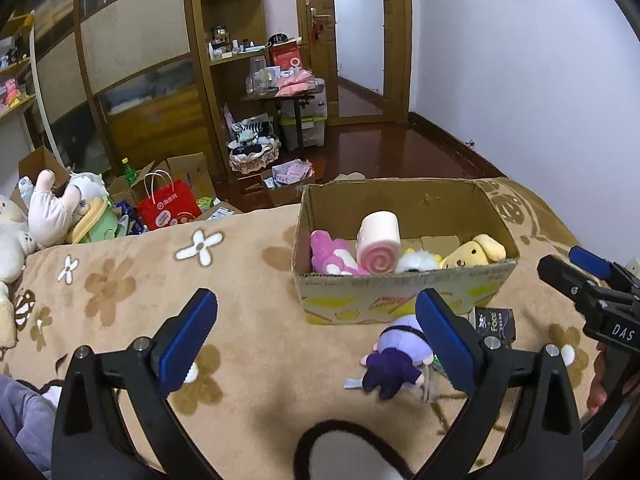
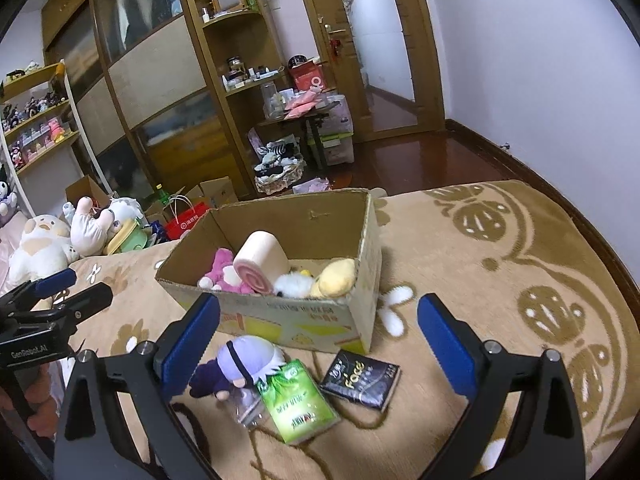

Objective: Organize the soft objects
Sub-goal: 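Move left tool toward purple doll while right tool approaches black tissue pack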

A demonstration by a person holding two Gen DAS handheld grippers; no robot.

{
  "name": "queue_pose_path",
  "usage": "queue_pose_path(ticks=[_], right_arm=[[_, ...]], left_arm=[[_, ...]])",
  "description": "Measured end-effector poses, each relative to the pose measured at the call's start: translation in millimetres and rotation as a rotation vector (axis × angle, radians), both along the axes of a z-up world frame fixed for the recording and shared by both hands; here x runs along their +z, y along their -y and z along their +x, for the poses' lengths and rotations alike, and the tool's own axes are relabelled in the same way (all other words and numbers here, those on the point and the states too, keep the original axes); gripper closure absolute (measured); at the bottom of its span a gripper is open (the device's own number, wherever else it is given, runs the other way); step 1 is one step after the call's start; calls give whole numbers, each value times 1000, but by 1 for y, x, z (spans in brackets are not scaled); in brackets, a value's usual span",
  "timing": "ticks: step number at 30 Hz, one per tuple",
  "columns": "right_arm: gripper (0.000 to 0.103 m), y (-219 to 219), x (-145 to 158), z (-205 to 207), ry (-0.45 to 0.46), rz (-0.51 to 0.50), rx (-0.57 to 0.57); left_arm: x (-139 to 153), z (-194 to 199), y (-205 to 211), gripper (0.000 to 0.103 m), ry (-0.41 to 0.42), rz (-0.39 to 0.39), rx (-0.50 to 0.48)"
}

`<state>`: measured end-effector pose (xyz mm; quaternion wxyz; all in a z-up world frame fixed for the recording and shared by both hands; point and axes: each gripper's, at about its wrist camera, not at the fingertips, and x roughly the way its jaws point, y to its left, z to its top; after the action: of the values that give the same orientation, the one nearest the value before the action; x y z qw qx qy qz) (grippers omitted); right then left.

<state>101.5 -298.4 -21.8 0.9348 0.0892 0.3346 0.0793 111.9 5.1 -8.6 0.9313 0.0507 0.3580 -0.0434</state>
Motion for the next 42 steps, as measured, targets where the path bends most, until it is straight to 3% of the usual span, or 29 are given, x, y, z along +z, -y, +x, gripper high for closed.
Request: queue_pose_path(ticks=[12, 24, 35, 42], right_arm=[[0, 12, -14, -18, -52, -2, -15], [0, 11, -29, -12, -86, -24, -19], [0, 10, -46, 3, -122, -32, -27], [0, 9, -59, 12, -151, -35, -27]], left_arm=[[-3, -12, 3, 4, -7, 51, 10], [-23, 4, 7, 4, -46, 75, 2], [-35, 13, 27, 4, -24, 97, -81], [-49, 23, 42, 4, -52, 108, -132]])
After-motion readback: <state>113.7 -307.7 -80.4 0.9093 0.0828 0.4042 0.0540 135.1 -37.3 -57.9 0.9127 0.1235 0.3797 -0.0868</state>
